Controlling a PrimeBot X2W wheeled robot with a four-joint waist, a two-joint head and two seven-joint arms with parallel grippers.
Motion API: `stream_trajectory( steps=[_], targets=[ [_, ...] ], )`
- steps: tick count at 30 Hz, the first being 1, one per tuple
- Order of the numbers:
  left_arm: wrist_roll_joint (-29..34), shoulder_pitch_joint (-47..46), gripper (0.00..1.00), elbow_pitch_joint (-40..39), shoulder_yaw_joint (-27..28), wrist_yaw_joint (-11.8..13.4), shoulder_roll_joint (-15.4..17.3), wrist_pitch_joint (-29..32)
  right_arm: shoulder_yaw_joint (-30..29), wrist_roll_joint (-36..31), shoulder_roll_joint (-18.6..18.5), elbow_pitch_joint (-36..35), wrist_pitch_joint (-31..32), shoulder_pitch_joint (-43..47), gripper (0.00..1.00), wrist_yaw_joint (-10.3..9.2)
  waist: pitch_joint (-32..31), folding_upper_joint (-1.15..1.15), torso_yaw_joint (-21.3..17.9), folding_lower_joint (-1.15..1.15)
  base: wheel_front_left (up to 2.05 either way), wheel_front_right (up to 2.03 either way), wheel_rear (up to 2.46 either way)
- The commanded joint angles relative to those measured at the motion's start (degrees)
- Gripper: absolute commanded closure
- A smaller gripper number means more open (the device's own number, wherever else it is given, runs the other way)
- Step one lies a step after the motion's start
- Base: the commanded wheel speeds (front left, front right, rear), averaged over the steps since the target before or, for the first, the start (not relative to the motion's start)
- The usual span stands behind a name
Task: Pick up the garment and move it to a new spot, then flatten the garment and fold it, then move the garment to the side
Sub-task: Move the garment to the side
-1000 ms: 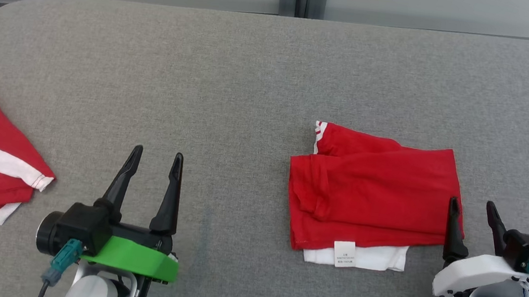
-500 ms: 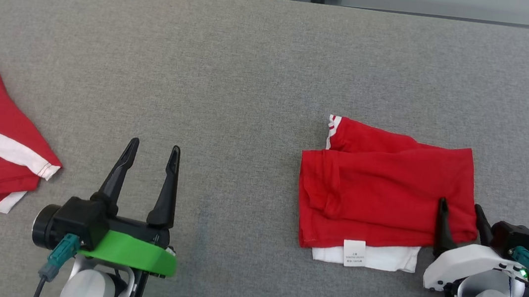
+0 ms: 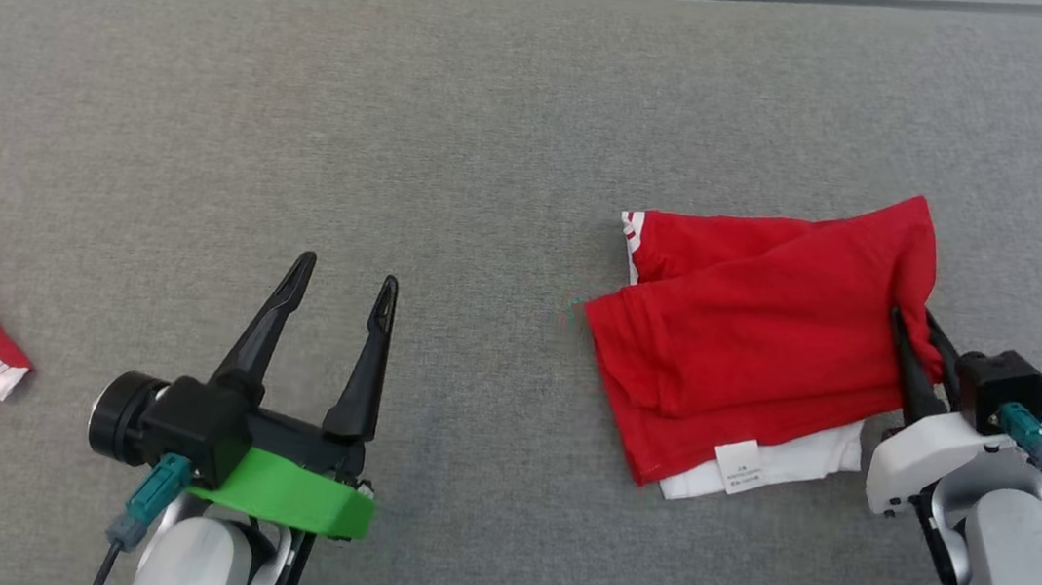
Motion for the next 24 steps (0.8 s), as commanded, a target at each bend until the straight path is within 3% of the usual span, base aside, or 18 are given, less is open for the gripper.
stream_trajectory(
  steps=[1, 7, 14, 24],
  targets=[
    [0.2, -1.3, 0.0, -0.6, -0.1, -0.1, 0.1, 0.0, 0.7, -0.8, -1.4, -0.4, 0.0, -1.5, 1.0, -0.11, 2.2, 0.0, -3.6, 0.0, 0.0, 0.0, 0.0],
    [3.0, -4.6, 0.0, -3.5, -2.2, -0.5, 0.3, 0.0, 3.1, -2.0, -8.5, 0.5, 0.0, -7.3, 1.0, -0.11, 7.5, 0.0, -8.4, 0.0, 0.0, 0.0, 0.0],
    [4.7, -9.9, 0.0, -6.7, -6.3, -0.5, 2.8, 0.0, 3.0, -3.1, -15.6, 4.3, 0.0, -15.2, 1.0, -0.12, 14.7, 0.0, -12.2, 0.0, 0.0, 0.0, 0.0],
    [4.5, -14.9, 0.0, -11.3, -9.3, -0.5, 4.9, 0.0, -2.7, -6.5, -20.2, 8.4, 0.0, -21.0, 1.0, -0.12, 19.7, 0.0, -12.6, 0.0, 0.0, 0.0, 0.0]
  ],
)
